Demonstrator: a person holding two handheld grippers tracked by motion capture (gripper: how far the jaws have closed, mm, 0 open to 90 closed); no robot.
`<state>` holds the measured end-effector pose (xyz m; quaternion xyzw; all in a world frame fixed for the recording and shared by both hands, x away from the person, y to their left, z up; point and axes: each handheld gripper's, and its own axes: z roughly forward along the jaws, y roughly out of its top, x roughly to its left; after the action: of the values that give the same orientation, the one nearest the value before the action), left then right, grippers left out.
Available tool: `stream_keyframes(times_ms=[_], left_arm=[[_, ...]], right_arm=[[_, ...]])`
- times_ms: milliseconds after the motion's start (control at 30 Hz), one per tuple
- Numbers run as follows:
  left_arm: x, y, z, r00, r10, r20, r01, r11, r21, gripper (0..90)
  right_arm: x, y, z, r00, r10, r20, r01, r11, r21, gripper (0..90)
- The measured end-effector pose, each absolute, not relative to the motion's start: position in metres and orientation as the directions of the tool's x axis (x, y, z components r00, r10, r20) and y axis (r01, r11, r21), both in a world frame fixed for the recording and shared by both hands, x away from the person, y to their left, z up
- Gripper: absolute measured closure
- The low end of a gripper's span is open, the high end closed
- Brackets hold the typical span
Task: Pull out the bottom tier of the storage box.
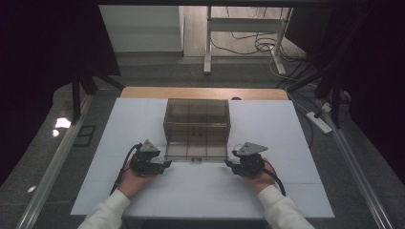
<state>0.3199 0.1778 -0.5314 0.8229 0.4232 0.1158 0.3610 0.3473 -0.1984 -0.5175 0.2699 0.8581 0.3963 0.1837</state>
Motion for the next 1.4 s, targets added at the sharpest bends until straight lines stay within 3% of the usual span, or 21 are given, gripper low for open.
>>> stream_keyframes(times_ms=[167,367,833,1400], left_arm=[[0.31,0.182,-0.528,0.618,0.776,-0.126,0.603,-0.364,0.71,29.7],[0.296,0.185,-0.525,0.625,0.768,-0.137,0.593,-0.354,0.723,27.0],[0.259,0.198,-0.522,0.638,0.754,-0.158,0.576,-0.332,0.747,25.5],[0.259,0.196,-0.526,0.653,0.741,-0.155,0.574,-0.352,0.739,24.3]], right_arm=[[0.348,-0.206,-0.51,-0.8,0.596,-0.069,0.314,0.513,0.799,40.9],[0.349,-0.207,-0.506,-0.815,0.576,-0.061,0.315,0.53,0.788,38.4],[0.351,-0.215,-0.488,-0.829,0.556,-0.055,0.304,0.532,0.79,36.8],[0.366,-0.229,-0.475,-0.798,0.599,-0.068,0.335,0.534,0.776,35.6]])
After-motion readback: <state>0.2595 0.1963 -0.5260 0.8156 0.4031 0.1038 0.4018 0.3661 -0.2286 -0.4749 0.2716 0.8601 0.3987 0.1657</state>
